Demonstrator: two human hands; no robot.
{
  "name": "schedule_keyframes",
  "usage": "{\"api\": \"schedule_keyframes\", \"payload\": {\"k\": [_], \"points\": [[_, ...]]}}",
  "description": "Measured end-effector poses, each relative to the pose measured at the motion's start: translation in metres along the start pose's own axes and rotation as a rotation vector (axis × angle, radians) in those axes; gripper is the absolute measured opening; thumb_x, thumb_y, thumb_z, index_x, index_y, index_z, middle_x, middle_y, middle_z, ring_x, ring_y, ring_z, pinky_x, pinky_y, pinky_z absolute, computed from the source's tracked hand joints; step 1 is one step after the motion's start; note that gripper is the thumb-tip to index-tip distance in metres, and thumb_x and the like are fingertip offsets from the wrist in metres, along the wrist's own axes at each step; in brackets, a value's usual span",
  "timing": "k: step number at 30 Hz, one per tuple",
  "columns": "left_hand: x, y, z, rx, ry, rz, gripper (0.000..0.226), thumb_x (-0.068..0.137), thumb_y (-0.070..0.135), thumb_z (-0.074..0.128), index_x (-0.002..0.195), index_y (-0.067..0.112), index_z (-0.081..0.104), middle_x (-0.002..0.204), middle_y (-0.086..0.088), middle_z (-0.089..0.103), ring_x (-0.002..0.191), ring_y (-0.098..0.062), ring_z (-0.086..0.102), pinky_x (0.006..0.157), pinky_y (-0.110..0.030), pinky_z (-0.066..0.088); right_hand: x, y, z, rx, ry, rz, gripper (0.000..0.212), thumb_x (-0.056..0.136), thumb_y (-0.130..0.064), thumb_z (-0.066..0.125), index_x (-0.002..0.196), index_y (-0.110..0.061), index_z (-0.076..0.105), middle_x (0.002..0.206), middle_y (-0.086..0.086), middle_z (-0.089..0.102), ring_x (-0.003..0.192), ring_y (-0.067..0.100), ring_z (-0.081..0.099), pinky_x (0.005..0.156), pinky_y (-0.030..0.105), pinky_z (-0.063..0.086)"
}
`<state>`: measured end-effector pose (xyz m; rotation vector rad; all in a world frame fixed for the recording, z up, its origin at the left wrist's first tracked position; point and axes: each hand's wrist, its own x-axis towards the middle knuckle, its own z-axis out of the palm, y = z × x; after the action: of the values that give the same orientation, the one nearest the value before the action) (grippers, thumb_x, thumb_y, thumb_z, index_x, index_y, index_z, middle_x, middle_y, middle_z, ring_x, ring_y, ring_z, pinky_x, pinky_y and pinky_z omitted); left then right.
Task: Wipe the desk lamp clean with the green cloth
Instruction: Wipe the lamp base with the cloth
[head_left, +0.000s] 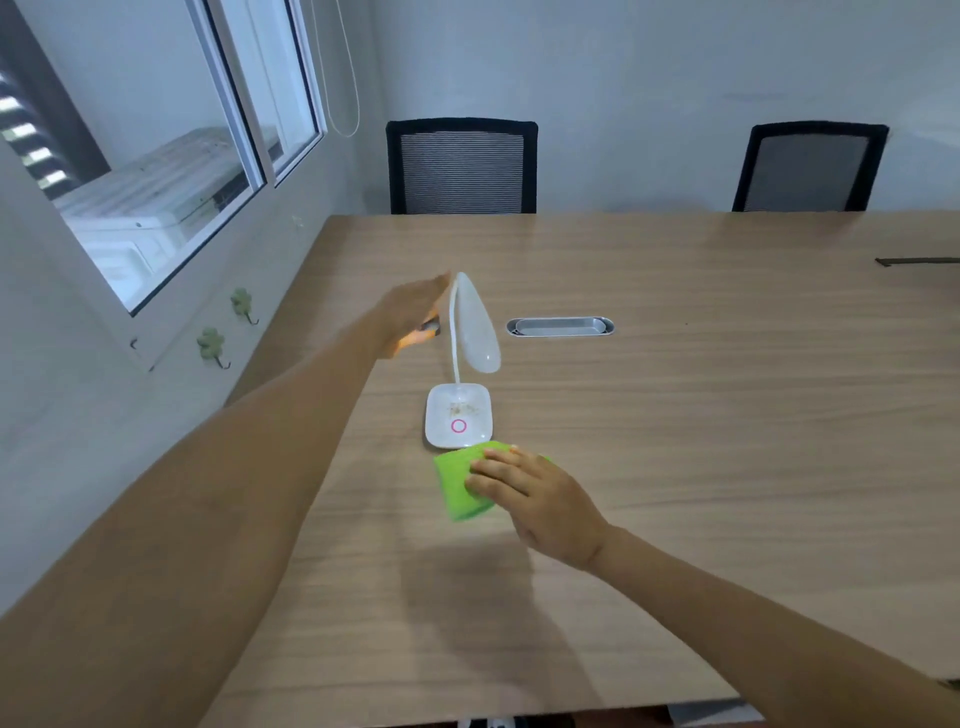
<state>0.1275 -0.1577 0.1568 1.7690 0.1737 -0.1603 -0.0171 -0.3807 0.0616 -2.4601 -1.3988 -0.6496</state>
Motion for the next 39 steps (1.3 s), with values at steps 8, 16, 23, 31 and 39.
{"api": "schedule_keyframes", "payload": {"k": [8, 16, 23, 31, 39], "points": [[-0.018, -0.137, -0.025, 0.957, -0.018, 0.146, 0.059, 0.097, 0.04, 0.037, 0.151, 0.021, 0.022, 0.16, -0.005, 0.023, 0.147, -0.018, 0.023, 0.118, -0.028, 0.015, 0.039, 0.053, 0.054, 0.149, -0.149, 0.449, 0.054, 0.073, 0.015, 0.054, 0.125, -0.001, 0.059, 0.135, 0.017, 0.058, 0.131, 0.032, 0.049, 0.113, 0.047, 0.038], [-0.029, -0.21, -0.018, 1.275, -0.208, 0.329, 0.063, 0.098, 0.048, 0.023, 0.153, 0.024, 0.003, 0.163, 0.0, 0.003, 0.151, -0.019, 0.005, 0.123, -0.03, 0.005, 0.074, 0.08, 0.093, 0.169, -0.241, 0.421, 0.05, 0.079, 0.008, 0.055, 0.127, -0.006, 0.059, 0.138, 0.013, 0.056, 0.132, 0.029, 0.048, 0.112, 0.04, 0.039], [-0.026, -0.223, -0.016, 1.258, -0.181, 0.483, 0.063, 0.098, 0.046, 0.024, 0.153, 0.021, 0.007, 0.163, 0.001, 0.006, 0.15, -0.018, 0.012, 0.119, -0.023, 0.001, 0.067, 0.086, 0.117, 0.23, -0.282, 0.461, 0.053, 0.078, 0.014, 0.051, 0.126, -0.006, 0.059, 0.136, 0.015, 0.057, 0.13, 0.029, 0.05, 0.111, 0.036, 0.039], [-0.025, -0.222, -0.018, 1.256, -0.173, 0.484, 0.064, 0.097, 0.049, 0.025, 0.152, 0.022, 0.01, 0.163, 0.003, 0.01, 0.149, -0.017, 0.016, 0.12, -0.025, 0.007, 0.024, 0.06, 0.097, 0.299, -0.275, 0.33, 0.053, 0.065, 0.02, 0.054, 0.111, -0.001, 0.068, 0.119, 0.018, 0.069, 0.119, 0.034, 0.06, 0.103, 0.046, 0.05], [-0.027, -0.221, -0.017, 1.281, -0.176, 0.444, 0.065, 0.096, 0.052, 0.023, 0.152, 0.024, 0.009, 0.163, 0.003, 0.009, 0.149, -0.019, 0.017, 0.119, -0.026, 0.011, 0.083, 0.076, 0.108, 0.28, -0.143, 0.44, 0.05, 0.068, 0.015, 0.055, 0.113, -0.002, 0.067, 0.121, 0.019, 0.067, 0.114, 0.034, 0.062, 0.097, 0.047, 0.052]]}}
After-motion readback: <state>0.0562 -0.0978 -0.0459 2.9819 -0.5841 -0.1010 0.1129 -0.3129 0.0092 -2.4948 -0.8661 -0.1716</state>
